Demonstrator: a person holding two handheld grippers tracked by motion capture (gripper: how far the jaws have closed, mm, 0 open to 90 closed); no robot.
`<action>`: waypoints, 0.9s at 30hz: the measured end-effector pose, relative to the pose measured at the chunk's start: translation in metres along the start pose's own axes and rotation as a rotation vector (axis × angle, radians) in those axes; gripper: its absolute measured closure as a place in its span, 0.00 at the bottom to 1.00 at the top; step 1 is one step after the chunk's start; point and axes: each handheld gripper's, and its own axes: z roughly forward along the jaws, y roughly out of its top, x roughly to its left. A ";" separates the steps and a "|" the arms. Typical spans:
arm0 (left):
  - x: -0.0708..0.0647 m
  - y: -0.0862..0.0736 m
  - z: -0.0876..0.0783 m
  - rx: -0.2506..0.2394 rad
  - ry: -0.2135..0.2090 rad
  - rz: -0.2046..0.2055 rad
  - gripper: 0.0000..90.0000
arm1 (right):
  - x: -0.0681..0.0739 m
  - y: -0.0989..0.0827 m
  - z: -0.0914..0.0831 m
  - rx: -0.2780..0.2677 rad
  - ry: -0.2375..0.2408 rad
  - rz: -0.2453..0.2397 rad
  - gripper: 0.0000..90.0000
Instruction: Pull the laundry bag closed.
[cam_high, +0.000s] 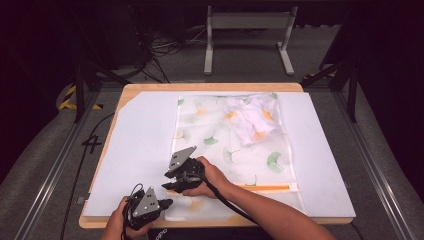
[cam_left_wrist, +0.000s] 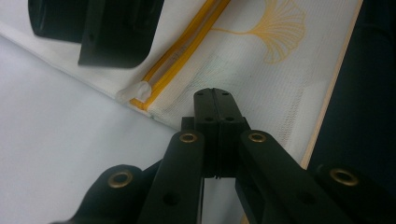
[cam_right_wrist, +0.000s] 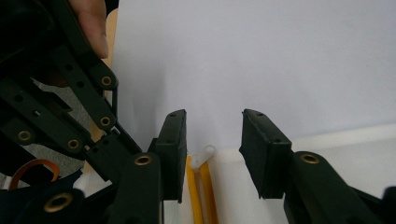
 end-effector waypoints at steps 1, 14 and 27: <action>0.000 0.000 0.000 0.001 -0.001 0.001 1.00 | 0.000 0.001 0.002 0.003 -0.001 -0.001 0.68; 0.002 0.000 0.000 0.002 -0.018 0.001 1.00 | -0.005 -0.001 0.018 0.105 -0.064 0.003 0.67; 0.003 -0.001 0.000 0.001 -0.022 -0.006 1.00 | -0.011 -0.018 0.003 0.080 -0.057 0.027 0.73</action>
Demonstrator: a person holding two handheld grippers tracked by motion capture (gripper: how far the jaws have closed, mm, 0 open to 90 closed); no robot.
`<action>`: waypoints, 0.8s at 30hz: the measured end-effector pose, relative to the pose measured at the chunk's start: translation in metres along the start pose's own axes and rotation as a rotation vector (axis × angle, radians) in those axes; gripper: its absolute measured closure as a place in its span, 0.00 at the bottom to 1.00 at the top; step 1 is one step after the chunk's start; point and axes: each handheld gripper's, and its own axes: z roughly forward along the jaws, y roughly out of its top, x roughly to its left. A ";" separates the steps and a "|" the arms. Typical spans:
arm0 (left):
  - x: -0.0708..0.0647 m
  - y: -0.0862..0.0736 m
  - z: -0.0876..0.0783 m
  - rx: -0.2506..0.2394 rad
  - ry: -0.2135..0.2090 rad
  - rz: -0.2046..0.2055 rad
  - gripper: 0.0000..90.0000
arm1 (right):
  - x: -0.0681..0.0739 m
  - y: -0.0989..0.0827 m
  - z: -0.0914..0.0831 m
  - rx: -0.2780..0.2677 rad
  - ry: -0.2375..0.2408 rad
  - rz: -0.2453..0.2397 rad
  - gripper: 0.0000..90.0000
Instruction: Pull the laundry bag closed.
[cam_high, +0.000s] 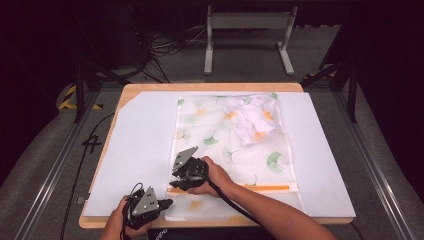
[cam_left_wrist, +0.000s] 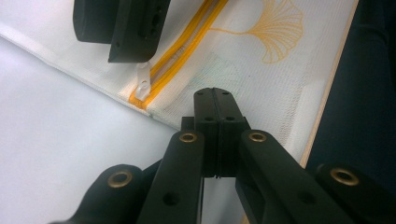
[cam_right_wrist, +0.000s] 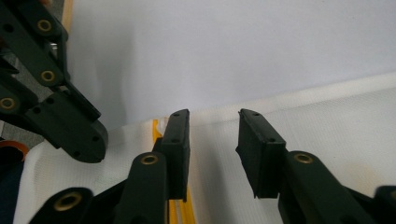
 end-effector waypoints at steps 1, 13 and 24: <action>0.001 0.000 0.000 0.002 -0.002 -0.003 1.00 | 0.000 -0.001 -0.001 -0.011 0.011 0.005 0.74; 0.002 0.000 0.000 0.001 -0.010 -0.009 0.99 | 0.000 -0.003 0.006 -0.070 0.105 0.016 0.72; 0.002 0.000 0.000 0.004 -0.009 -0.006 0.99 | 0.000 -0.011 0.006 -0.050 0.168 0.059 0.83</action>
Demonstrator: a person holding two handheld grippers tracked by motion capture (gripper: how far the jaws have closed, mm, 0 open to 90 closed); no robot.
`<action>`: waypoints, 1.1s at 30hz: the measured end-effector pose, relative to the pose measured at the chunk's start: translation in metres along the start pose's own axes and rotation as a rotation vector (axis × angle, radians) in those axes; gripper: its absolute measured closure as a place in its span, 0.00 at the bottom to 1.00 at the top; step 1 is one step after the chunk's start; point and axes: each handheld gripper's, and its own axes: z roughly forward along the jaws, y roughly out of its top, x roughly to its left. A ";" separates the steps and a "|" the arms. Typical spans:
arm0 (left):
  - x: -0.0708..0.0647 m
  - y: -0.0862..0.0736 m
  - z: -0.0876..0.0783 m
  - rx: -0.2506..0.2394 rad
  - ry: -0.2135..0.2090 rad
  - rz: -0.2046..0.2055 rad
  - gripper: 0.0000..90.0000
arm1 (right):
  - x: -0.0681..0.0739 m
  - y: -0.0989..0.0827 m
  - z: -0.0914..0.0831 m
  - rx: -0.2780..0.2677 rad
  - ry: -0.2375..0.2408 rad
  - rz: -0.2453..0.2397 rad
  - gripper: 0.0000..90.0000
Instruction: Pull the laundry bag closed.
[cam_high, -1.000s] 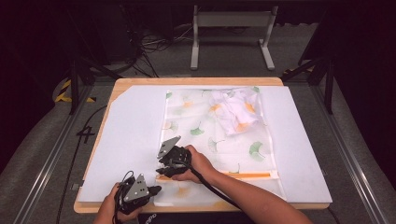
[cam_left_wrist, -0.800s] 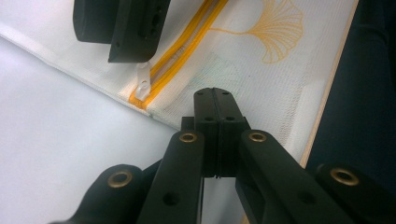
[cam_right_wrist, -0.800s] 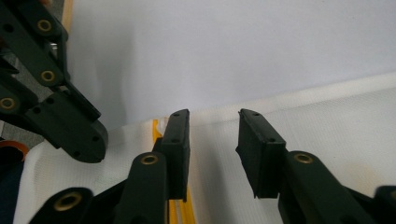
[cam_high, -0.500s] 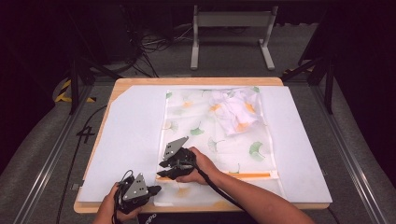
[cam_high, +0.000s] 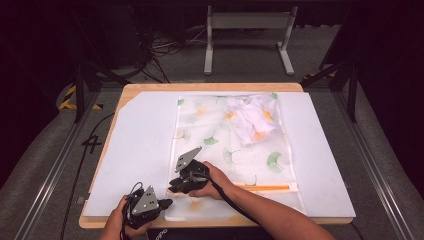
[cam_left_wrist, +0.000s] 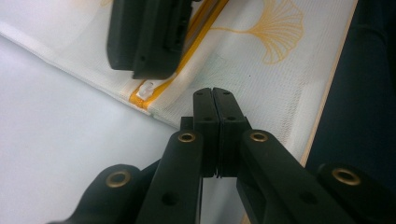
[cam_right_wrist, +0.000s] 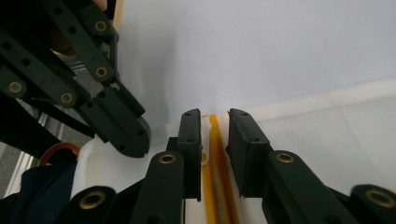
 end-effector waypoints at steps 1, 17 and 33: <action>0.000 0.000 0.000 0.000 0.000 0.000 0.99 | 0.000 -0.001 0.000 0.001 0.002 0.006 0.83; 0.000 0.000 0.000 0.000 -0.001 0.001 0.99 | 0.008 -0.002 0.007 -0.021 -0.040 0.077 0.75; 0.000 0.000 0.001 -0.001 -0.005 0.003 0.99 | 0.017 0.004 0.011 -0.059 -0.122 0.102 0.69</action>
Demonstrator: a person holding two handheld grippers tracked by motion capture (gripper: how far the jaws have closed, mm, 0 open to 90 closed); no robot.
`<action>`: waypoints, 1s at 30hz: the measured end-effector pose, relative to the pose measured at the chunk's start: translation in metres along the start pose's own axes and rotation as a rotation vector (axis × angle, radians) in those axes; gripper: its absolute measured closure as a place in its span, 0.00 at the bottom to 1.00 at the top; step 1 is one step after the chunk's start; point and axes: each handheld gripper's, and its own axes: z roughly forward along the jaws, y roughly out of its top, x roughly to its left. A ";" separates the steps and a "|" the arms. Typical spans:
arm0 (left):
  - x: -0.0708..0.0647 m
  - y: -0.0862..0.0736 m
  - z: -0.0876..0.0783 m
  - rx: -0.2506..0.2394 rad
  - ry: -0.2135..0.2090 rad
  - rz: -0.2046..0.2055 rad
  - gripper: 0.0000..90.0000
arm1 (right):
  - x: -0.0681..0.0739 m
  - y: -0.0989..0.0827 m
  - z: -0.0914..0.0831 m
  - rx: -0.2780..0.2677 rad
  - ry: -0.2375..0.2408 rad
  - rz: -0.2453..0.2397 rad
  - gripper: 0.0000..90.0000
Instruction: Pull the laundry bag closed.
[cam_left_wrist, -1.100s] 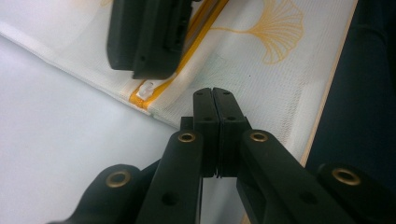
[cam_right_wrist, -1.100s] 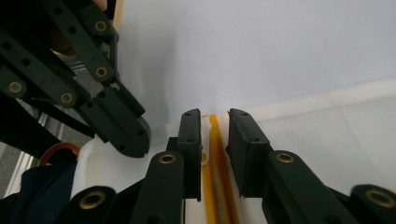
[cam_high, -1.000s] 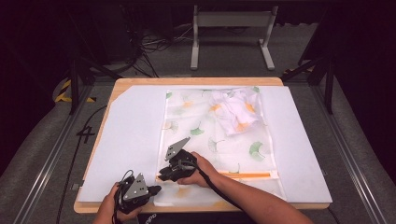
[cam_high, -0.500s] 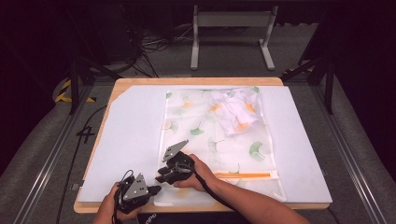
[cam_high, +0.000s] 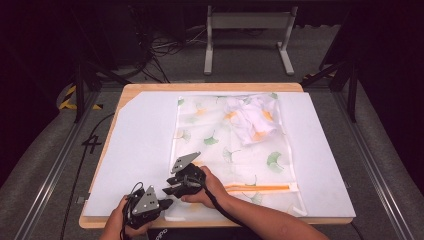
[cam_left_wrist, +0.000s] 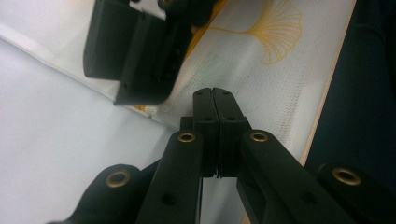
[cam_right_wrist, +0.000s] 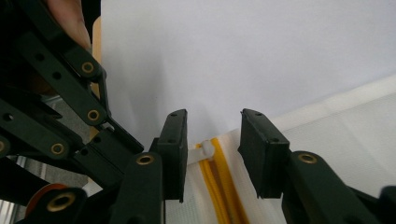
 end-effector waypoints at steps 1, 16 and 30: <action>0.000 0.000 0.000 0.000 0.000 -0.001 0.99 | 0.002 -0.001 0.002 0.010 -0.023 -0.011 0.69; 0.000 0.000 0.000 0.001 -0.004 -0.001 0.99 | -0.002 -0.009 -0.002 0.019 0.022 -0.032 0.92; 0.000 0.002 0.000 0.008 0.014 0.011 0.96 | -0.012 -0.008 -0.008 0.032 0.097 0.010 0.95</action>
